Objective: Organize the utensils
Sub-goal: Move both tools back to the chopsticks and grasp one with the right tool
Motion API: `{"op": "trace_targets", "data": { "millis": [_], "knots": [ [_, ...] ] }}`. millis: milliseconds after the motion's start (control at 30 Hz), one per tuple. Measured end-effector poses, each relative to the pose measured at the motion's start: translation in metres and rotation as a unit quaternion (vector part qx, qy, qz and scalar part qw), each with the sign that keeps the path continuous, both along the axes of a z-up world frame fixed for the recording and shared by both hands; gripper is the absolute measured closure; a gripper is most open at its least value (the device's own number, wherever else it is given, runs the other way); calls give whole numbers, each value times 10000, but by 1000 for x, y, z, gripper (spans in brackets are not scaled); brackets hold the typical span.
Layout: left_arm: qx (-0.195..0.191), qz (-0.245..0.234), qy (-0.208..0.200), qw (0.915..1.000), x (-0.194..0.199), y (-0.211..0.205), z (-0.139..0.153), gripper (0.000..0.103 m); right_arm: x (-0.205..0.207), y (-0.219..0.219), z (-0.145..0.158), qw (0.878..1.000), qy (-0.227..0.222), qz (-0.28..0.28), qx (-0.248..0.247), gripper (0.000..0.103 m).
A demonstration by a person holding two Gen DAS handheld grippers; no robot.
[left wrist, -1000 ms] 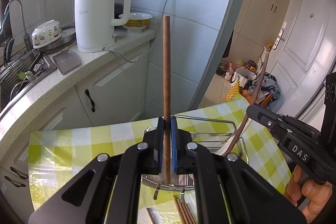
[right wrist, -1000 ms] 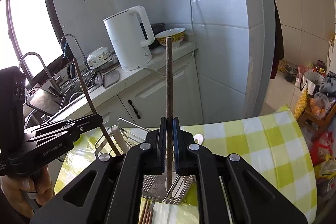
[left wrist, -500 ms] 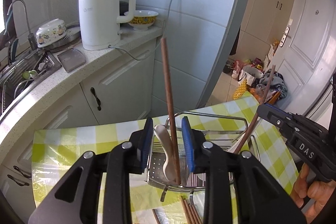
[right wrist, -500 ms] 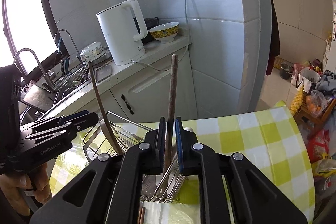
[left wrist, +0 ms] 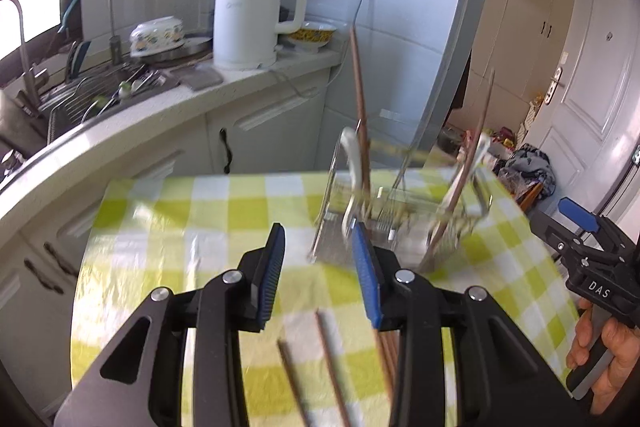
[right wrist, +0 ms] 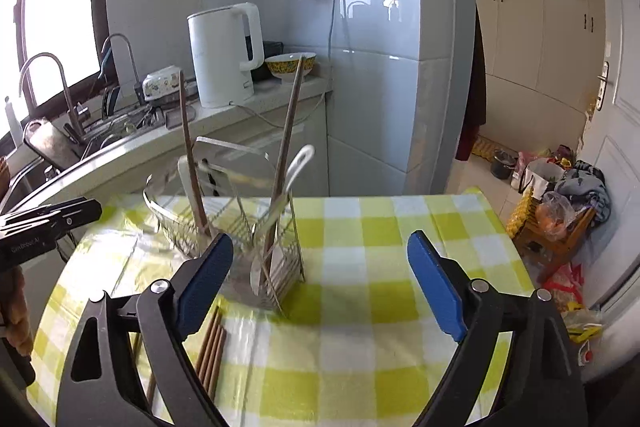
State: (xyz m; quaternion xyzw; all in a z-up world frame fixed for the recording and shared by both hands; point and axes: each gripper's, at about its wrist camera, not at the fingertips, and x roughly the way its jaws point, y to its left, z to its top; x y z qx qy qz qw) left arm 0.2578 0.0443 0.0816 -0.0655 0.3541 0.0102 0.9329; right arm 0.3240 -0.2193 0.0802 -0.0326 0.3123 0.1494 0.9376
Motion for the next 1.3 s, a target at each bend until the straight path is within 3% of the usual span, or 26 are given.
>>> {"op": "trace_targets", "data": {
  "millis": [300, 467, 533, 600, 967, 1067, 1300],
  "knots": [
    [113, 221, 466, 9986, -71, 8, -63, 69, -64, 2, -75, 9970, 611, 138, -457, 19],
    [93, 223, 831, 9962, -81, 2, -102, 70, -91, 6, -100, 9949, 779, 296, -575, 19],
    [131, 193, 923, 9955, -80, -3, -113, 76, -97, 8, -107, 9941, 795, 174, -715, 19],
    [160, 182, 1004, 9946, -77, -6, -121, 80, -98, 4, -110, 9940, 927, 269, -514, 19],
    [667, 61, 1207, 9904, -64, -21, -142, 84, -88, 5, -115, 9923, 1164, 311, -279, 19],
    [697, -7, 1206, 9903, -62, -22, -141, 93, -83, 13, -117, 9909, 1253, 442, -196, 19],
    [633, -81, 1169, 9911, -65, -15, -141, 95, -70, 44, -124, 9901, 1275, 401, -438, 20]
  ]
}}
